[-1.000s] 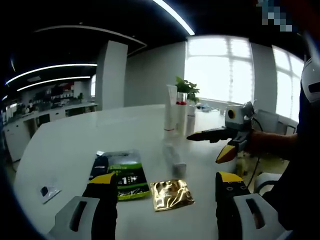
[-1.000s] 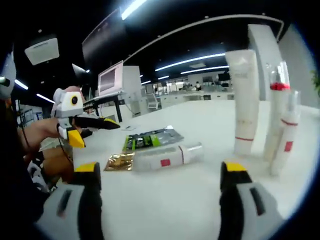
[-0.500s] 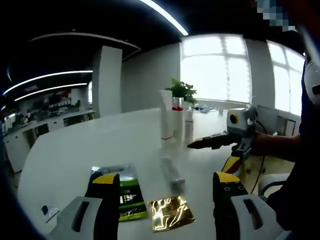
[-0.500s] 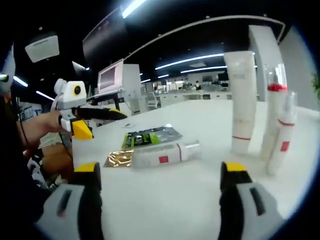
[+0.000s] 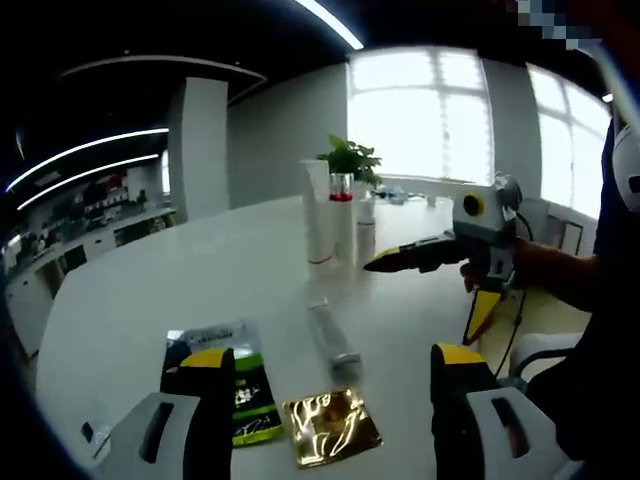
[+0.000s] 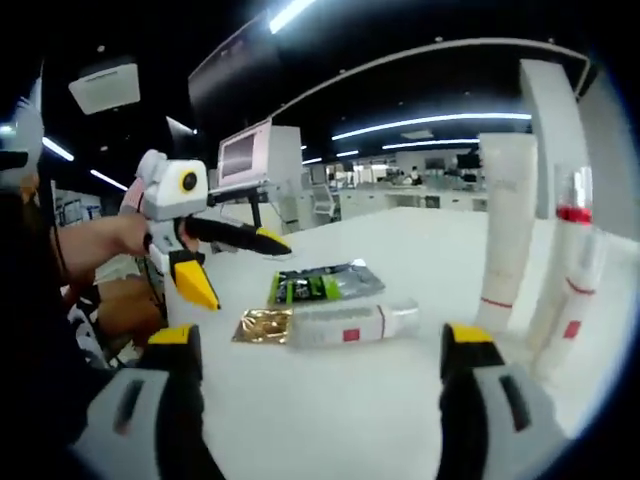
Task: Arrange the skincare products in the storage area until every visible bottle or jar stands upright without overlapping.
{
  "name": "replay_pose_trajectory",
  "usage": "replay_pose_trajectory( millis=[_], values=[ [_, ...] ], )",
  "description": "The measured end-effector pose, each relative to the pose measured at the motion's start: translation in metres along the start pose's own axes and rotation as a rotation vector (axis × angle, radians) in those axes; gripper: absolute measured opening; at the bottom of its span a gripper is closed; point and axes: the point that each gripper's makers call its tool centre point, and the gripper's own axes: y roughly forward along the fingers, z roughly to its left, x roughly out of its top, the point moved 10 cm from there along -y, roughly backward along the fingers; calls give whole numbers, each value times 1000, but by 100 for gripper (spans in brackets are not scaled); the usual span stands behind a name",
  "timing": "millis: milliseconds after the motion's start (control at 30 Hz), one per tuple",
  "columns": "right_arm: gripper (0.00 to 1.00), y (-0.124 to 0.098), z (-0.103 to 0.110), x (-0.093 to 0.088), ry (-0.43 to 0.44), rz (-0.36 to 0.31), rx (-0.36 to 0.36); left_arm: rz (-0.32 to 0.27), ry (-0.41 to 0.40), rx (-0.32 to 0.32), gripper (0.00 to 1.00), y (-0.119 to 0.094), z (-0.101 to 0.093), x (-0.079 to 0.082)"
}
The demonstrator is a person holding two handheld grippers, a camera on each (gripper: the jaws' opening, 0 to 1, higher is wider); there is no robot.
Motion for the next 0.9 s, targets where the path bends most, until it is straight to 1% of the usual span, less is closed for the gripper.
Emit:
replay_pose_trajectory(
  millis=[33,100,233,267,367,433,533,600,700,800,833,900],
  values=[
    [100,-1,2,1,-22,9,4,6,14,-2,81,2,0,1],
    [100,0,1,1,-43,21,4,25,3,-9,81,6,0,3],
    [100,-1,5,-1,-54,42,9,58,3,-24,80,15,0,7],
    [100,-2,6,-2,-55,44,9,68,-8,-22,80,18,0,10],
    [100,-2,3,-2,-53,49,15,80,-21,-33,77,26,-1,14],
    [100,-5,3,-2,-69,55,15,99,-9,-36,76,32,-1,16],
    [100,-6,1,-4,-66,57,9,138,19,-35,74,40,-1,17],
    [100,-7,0,-5,-55,49,8,141,26,-35,74,44,-1,18],
    [100,-7,-2,-7,-34,40,11,159,22,-35,70,50,0,19],
    [100,-8,-2,-8,-36,40,12,199,19,-12,63,54,4,18],
    [100,-9,-3,-9,-36,41,12,202,17,-20,61,56,4,18],
    [100,-9,-5,-10,-32,44,16,202,13,-25,61,58,4,19]
  ],
)
